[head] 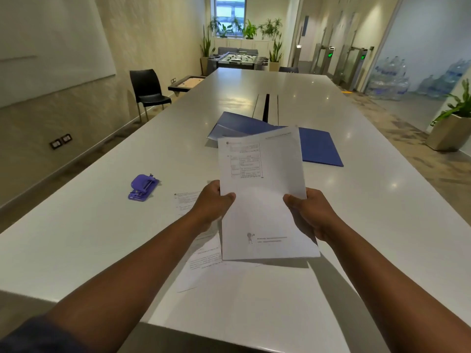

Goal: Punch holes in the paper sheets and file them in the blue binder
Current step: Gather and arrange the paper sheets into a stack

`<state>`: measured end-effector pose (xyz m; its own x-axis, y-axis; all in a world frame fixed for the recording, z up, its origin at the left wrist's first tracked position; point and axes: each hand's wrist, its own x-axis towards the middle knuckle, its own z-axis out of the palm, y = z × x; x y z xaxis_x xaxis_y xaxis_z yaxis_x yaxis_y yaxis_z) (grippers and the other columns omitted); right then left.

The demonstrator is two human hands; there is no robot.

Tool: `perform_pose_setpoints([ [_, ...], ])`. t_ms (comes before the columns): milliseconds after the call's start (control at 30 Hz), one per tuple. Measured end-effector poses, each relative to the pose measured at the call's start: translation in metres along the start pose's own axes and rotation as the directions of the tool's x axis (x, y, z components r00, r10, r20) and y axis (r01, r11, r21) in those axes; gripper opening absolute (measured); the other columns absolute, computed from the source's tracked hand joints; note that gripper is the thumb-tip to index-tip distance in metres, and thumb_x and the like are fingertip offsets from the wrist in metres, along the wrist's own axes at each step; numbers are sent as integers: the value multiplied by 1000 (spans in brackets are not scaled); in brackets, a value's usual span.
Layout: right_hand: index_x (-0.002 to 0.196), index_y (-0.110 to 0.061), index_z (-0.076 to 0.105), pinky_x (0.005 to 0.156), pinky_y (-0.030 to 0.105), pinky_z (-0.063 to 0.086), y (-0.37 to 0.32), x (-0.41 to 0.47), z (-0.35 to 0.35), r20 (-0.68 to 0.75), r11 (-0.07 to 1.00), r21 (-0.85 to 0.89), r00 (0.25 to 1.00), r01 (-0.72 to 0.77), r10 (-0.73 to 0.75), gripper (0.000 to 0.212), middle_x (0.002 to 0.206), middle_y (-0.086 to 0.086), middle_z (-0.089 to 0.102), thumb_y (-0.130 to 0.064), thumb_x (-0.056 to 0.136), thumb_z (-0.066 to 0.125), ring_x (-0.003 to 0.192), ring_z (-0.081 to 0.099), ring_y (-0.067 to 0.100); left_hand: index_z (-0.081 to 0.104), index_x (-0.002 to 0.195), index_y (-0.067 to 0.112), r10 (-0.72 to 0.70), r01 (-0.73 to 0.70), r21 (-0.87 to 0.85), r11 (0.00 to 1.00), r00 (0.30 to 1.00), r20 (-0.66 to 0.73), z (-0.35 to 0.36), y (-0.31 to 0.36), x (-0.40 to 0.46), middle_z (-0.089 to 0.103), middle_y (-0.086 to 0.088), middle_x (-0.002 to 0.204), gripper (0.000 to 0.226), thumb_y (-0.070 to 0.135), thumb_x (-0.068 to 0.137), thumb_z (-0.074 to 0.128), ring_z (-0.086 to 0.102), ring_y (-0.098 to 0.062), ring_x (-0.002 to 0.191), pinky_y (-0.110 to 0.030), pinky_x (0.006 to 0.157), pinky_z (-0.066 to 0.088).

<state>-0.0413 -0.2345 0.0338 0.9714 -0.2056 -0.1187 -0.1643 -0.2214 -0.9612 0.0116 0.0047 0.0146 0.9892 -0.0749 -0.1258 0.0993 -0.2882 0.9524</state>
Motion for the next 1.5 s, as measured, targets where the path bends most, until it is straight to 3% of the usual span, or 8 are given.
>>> perform_pose_setpoints([
  [100,121,-5,60,72,28,53,8,8,8,15,996,-24,996,-83,83,26,102,6,64,-15,98,67,89,64,25,50,126,24,-127,138,277,951,990,-58,-15,-17,3,63,-4,126,40,47,94,56,61,-24,107,-40,93,52],
  [267,118,-1,61,78,36,56,20,17,28,34,981,-65,982,-181,184,25,96,10,66,-10,95,68,84,65,28,40,145,21,-166,290,709,643,956,-241,-43,-42,5,39,-10,149,64,49,88,53,36,-34,137,-49,107,33],
  [533,108,-1,66,89,45,56,31,16,55,58,967,-172,978,-190,203,18,98,14,69,-8,92,68,89,67,32,26,146,14,-195,349,582,734,930,-311,-61,-46,8,43,-16,140,95,34,74,84,39,-37,132,-42,94,43],
  [667,95,-5,65,66,33,51,30,14,58,57,960,-220,980,-175,192,3,92,17,68,-6,93,63,73,62,26,18,153,12,-198,352,445,823,913,-356,-65,-48,10,44,-18,141,109,20,70,88,45,-38,132,-44,98,45],
  [933,106,-3,63,90,39,51,36,11,50,80,979,-48,977,-197,200,14,100,11,67,-10,95,67,93,64,26,68,119,12,-44,135,142,981,858,-513,-65,-54,15,72,-3,116,27,26,97,62,67,-22,101,-30,78,51],
  [1100,119,-4,57,96,37,49,31,8,38,75,973,109,978,-204,197,23,105,10,66,-8,97,66,95,64,24,62,111,15,86,-89,20,996,852,-517,-65,-22,16,67,-2,100,12,21,102,58,67,-23,94,-21,67,48],
  [1367,127,-6,50,110,47,42,22,4,8,36,976,156,988,-151,147,28,112,8,60,-6,100,60,94,59,23,65,124,13,315,-275,154,949,814,-487,-67,27,15,73,-5,114,27,27,102,60,71,-21,98,-30,81,60],
  [1500,135,-3,50,110,53,43,22,3,-7,-17,980,138,989,-142,146,38,128,15,60,-10,100,62,114,59,37,69,118,13,451,-319,328,889,732,-511,-69,50,12,74,-2,103,28,33,102,57,68,-16,85,-16,64,46],
])
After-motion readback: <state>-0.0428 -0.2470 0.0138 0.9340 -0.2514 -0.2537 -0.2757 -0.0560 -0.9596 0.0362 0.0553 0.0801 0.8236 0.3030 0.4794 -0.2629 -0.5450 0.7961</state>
